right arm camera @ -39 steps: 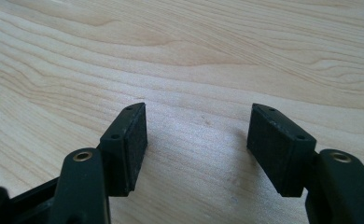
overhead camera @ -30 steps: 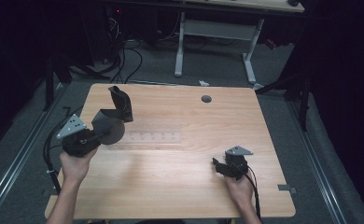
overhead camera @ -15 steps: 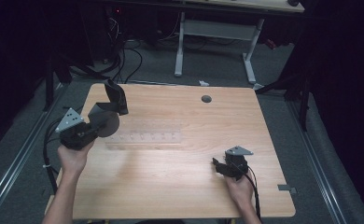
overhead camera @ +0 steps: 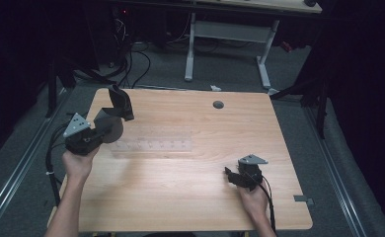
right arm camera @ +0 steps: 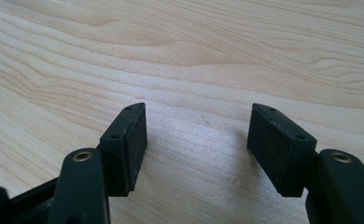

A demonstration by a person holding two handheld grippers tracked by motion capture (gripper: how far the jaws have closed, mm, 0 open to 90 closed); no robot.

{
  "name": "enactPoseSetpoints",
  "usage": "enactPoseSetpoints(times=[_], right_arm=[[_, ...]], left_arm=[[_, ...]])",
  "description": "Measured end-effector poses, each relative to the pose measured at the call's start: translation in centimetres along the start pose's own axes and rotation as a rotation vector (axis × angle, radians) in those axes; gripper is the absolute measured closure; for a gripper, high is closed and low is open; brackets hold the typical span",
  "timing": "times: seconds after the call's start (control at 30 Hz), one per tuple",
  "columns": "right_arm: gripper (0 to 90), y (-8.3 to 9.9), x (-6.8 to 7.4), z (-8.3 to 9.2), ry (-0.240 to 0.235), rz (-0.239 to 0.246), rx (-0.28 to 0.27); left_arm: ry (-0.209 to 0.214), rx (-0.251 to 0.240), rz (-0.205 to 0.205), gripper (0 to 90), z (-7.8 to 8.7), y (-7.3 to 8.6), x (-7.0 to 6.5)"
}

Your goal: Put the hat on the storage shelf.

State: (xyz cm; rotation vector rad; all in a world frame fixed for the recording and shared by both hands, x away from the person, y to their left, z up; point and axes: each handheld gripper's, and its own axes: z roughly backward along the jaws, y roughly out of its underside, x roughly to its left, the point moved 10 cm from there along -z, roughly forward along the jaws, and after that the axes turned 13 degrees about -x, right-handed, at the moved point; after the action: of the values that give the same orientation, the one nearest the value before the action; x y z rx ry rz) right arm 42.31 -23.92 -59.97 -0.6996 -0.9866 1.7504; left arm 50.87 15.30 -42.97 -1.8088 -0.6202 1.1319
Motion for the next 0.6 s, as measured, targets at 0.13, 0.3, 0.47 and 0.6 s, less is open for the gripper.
enactPoseSetpoints(times=[0.13, 0.3, 0.47, 0.6], right_arm=[[38.1, 0.0, 0.0, 0.0, 0.0, -0.002, 0.001], [38.1, 0.0, 0.0, 0.0, 0.0, 0.0, 0.0], [38.1, 0.0, 0.0, 0.0, 0.0, 0.0, 0.0], [38.1, 0.0, 0.0, 0.0, 0.0, 0.0, 0.0]], left_arm=[[-0.014, -0.001, -0.006, 86.7, -0.1, 0.2, 0.5], [-0.021, -0.007, -0.003, 86.7, -0.1, 0.2, 1.0], [-0.027, -0.006, -0.004, 86.7, -0.3, 0.5, 1.3], [-0.033, -0.01, -0.002, 86.7, -0.3, 0.6, 1.4]])
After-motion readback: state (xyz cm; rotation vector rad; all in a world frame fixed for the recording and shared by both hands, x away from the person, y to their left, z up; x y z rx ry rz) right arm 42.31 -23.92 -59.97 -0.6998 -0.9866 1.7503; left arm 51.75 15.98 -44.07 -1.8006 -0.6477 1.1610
